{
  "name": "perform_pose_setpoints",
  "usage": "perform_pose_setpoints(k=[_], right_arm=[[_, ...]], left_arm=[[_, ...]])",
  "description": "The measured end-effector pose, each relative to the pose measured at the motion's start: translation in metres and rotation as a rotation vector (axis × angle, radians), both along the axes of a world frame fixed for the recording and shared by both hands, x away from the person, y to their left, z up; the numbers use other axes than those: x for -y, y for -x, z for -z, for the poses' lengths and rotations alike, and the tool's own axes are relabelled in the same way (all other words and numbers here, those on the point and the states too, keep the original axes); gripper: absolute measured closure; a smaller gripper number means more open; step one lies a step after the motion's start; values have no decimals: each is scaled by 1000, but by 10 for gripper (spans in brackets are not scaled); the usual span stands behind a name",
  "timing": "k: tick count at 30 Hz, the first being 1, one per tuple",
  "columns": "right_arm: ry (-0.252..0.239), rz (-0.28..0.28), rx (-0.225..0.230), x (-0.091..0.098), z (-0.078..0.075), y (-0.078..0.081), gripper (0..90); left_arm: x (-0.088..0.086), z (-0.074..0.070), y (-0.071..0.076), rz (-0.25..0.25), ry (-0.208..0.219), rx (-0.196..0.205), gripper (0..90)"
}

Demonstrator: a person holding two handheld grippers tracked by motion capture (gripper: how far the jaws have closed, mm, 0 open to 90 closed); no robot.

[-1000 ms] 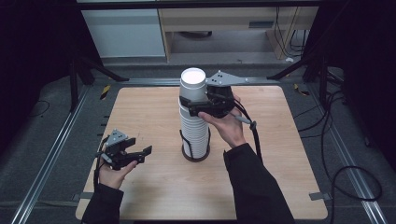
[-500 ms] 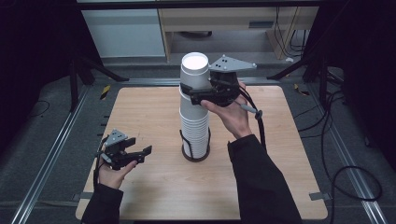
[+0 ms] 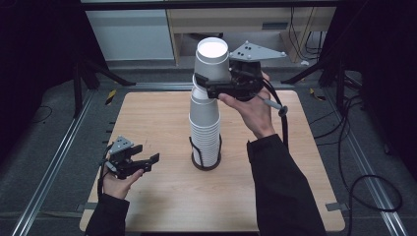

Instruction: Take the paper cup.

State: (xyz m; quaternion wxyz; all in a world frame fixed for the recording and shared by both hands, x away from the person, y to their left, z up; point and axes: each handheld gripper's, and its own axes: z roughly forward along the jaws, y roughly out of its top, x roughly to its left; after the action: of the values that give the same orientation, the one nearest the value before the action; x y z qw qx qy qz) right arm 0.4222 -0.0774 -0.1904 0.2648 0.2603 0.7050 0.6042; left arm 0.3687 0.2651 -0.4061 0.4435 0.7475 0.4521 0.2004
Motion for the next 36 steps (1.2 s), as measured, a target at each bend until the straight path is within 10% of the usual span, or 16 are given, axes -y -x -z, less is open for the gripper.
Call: perform_pose_setpoints(k=[12,36], right_arm=[[62,1,4,45,6,17,162],[141,-75,-113,114,106,52,160]], left_arm=[[4,0,0,16,-2,-8,226],[27,-5,0,104,-30,-15,229]])
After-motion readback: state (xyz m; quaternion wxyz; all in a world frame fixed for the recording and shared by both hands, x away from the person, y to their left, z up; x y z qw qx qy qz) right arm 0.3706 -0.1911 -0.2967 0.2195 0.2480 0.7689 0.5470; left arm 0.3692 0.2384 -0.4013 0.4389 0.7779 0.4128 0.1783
